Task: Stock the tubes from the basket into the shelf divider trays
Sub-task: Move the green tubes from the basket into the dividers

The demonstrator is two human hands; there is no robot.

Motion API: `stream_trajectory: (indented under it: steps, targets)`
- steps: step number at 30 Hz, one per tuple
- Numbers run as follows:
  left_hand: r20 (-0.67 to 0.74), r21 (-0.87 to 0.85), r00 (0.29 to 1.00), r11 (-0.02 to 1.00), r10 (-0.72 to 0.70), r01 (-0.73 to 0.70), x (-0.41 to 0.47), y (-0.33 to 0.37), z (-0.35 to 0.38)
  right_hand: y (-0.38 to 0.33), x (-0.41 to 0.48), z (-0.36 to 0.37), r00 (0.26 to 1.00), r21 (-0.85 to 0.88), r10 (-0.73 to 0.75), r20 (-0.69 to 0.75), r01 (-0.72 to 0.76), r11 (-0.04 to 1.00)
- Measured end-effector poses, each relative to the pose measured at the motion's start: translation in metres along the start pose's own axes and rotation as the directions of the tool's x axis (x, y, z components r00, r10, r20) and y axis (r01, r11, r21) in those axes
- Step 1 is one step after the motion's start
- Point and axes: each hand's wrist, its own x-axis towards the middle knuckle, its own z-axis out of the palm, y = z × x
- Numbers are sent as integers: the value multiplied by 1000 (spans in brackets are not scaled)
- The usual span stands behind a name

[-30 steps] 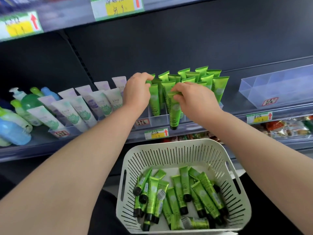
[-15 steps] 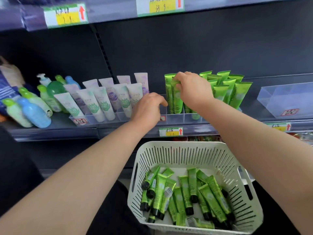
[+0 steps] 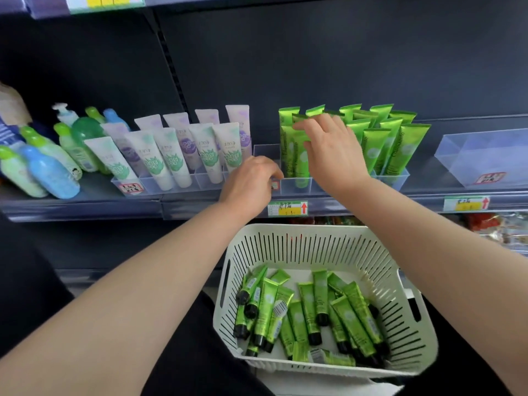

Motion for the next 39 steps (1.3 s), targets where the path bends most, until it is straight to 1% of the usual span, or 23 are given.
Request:
stream_trajectory:
  steps: [1,3,5,9,11,14,16,18,22,24,26,28,30,31,35,39]
  targets:
    - [-7,-10,1000,1000,7,-7,-2,0,3,-1,-10,-1,1000,1,-17,-14,17,1000]
    - [4,-28,1000,1000,7,-7,-11,1,13,-1,-37,3,999,11,-40,3,40,999]
    - [41,-38,999,999,-10,12,-23,3,26,2,-68,10,998,29,-30,61,28,999]
    - [150,-65,987,996,-56,66,-51,8,61,10,-129,29,972,62,57,229,-73,995]
    - [218,-71,970,989,-108,126,-67,11,80,16,-156,39,921,38,108,375,-132,991]
    - [350,-56,922,979,-165,196,-92,18,108,26,-190,53,795,-17,182,578,-211,977]
    - [438,-44,877,969,-200,243,-109,22,125,30,-207,60,715,-57,206,668,-227,972]
    - [495,-21,838,961,-231,277,-122,23,139,33,-222,67,643,-91,232,730,-244,965]
    - [570,36,783,959,-250,280,-133,25,160,45,-248,80,514,-152,302,803,-314,937]
    - [597,25,765,959,-242,284,-134,25,166,49,-256,86,430,-181,339,836,-368,912]
    - [610,9,759,960,-226,278,-136,24,171,49,-260,91,374,-199,377,848,-434,879]
    - [614,-5,761,963,-209,269,-137,25,175,49,-258,94,376,-196,397,837,-472,859]
    - [610,-7,766,965,-203,261,-139,25,178,49,-254,96,392,-184,396,831,-478,859]
    - [611,-8,766,965,-202,261,-140,25,179,49,-252,97,387,-175,387,837,-481,859]
    - [619,-14,759,964,-202,267,-144,23,181,49,-254,103,330,-178,368,869,-486,856]
    - [628,-17,747,957,-216,291,-148,19,183,54,-264,109,256,-256,370,893,-387,886]
